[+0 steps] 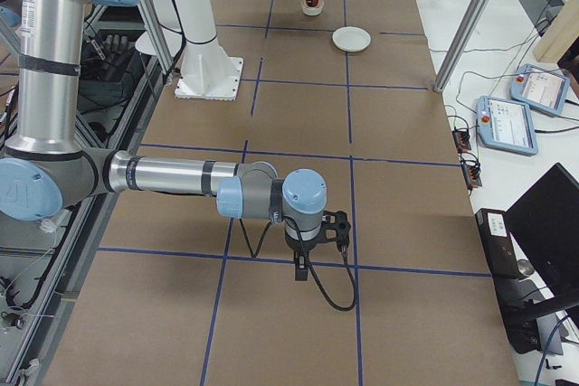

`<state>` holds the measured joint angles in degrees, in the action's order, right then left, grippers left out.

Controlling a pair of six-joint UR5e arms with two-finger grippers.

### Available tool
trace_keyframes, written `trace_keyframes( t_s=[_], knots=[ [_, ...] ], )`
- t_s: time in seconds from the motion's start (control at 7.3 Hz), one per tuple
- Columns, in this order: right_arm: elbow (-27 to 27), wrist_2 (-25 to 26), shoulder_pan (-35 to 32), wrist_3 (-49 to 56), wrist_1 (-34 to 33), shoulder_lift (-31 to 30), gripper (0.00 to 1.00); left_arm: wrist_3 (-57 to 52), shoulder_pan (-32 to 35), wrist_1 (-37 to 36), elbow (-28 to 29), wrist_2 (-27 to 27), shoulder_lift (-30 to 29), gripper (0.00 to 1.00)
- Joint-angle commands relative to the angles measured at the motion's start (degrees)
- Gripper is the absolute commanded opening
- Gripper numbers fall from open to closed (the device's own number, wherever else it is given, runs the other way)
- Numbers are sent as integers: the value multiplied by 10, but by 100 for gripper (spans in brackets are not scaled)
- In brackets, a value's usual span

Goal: Move apple from plate to bowl
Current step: 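Lower the apple into the white bowl and open the left gripper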

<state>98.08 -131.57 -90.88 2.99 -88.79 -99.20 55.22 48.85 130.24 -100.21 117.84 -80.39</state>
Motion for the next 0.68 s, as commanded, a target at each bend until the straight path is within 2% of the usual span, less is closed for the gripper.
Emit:
trace_keyframes(
  t_s=[0.0,0.14,0.27,0.55],
  knots=[
    [0,0,0,0,0,1,100,2,-6,17,-2,2,9,23],
    [0,0,0,0,0,1,100,2,-6,17,-1,2,5,41],
    [0,0,0,0,0,0,100,2,-6,17,-1,2,3,65],
    [0,0,0,0,0,0,100,3,-6,16,-3,2,2,93]
  ],
)
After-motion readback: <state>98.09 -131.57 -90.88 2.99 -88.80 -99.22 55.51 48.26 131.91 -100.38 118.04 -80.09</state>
